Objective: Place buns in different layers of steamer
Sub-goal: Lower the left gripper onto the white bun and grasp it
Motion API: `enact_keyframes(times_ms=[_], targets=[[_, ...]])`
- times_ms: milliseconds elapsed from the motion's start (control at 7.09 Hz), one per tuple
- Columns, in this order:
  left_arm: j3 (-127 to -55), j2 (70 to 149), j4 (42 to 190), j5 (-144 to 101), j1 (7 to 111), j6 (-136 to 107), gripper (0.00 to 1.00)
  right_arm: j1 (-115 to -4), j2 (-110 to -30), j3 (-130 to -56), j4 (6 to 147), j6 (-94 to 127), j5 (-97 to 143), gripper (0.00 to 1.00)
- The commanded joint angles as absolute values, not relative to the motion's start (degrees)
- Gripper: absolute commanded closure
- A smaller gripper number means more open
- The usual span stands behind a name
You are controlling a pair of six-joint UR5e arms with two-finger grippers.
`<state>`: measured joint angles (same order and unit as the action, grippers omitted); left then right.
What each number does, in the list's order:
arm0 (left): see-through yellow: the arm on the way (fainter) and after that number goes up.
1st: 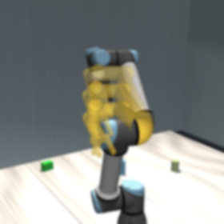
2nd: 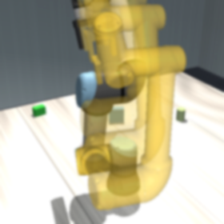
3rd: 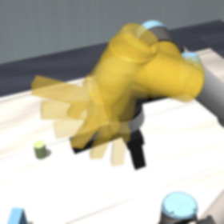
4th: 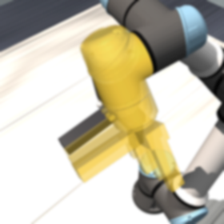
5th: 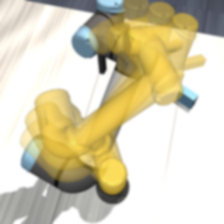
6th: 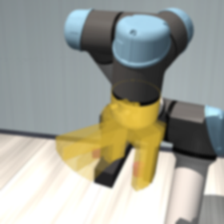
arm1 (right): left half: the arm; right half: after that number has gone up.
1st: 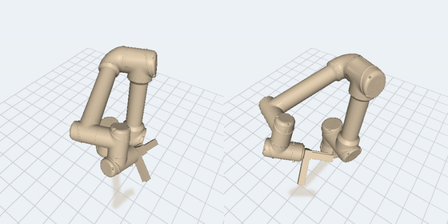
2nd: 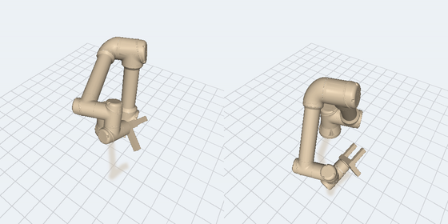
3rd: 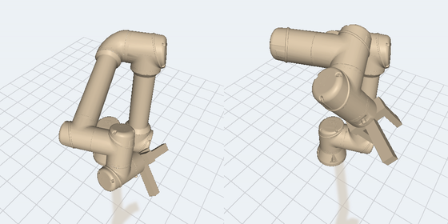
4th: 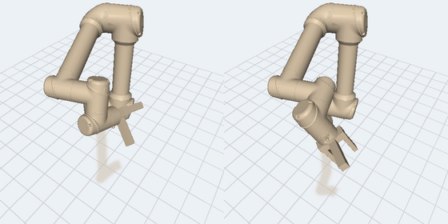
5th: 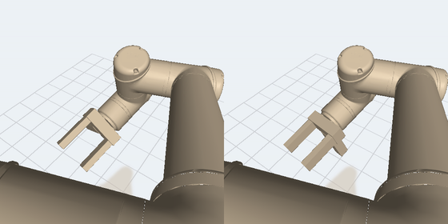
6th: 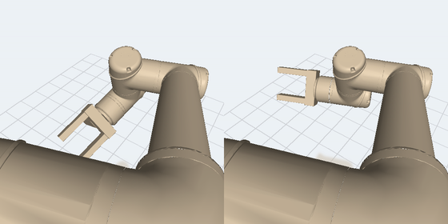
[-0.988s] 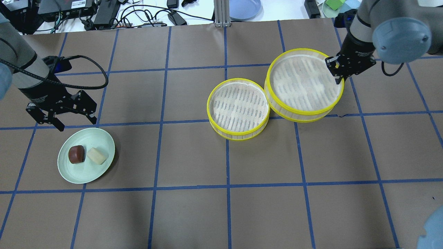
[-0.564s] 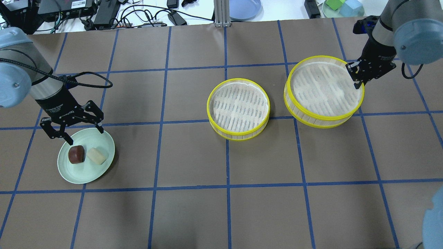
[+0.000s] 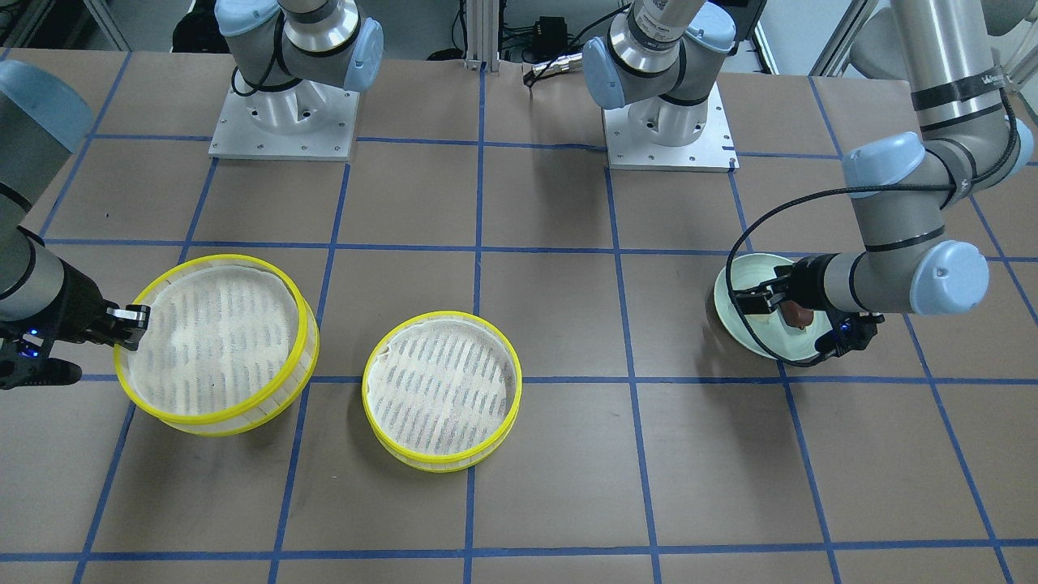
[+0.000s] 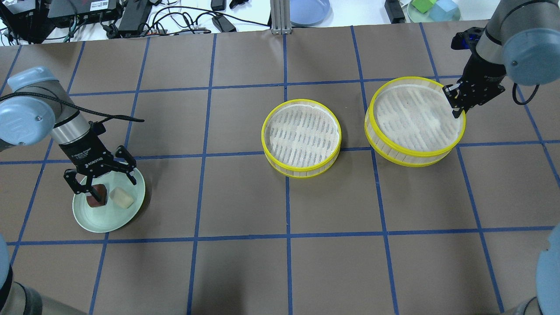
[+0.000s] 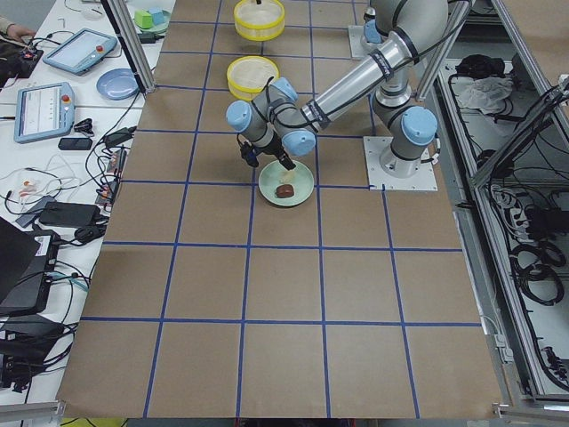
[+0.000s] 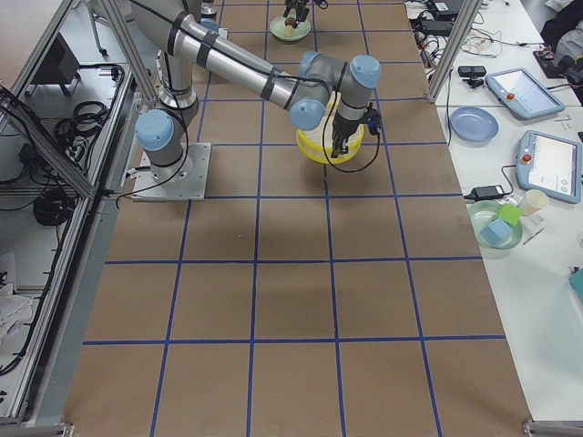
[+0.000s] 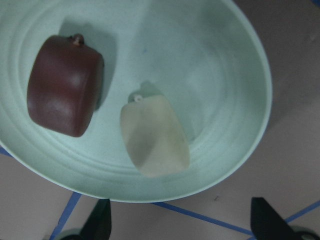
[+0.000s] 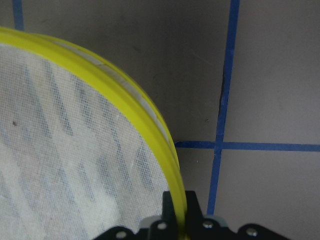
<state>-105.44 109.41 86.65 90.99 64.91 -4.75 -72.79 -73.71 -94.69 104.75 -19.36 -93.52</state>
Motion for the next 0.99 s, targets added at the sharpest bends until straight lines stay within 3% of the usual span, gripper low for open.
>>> enact_keyframes(times_ms=[0,282,706,847], targets=[[-105.56,112.32,84.73,91.23,64.25,-4.75,0.04,-72.33,-74.09,-95.80,104.68,-19.95,-93.52,0.88],[-105.64,112.50,84.99,91.67,64.25,-4.66,0.22,-72.33,-74.44,-96.85,104.76,-19.95,-93.34,0.88],[-105.73,113.37,85.95,92.91,63.11,-4.66,0.30,-72.33,-74.53,-96.94,104.85,-20.13,-93.08,0.88],[-105.47,113.55,85.87,92.47,63.11,-4.57,0.69,-72.33,-74.53,-97.12,104.77,-20.13,-92.99,0.88]])
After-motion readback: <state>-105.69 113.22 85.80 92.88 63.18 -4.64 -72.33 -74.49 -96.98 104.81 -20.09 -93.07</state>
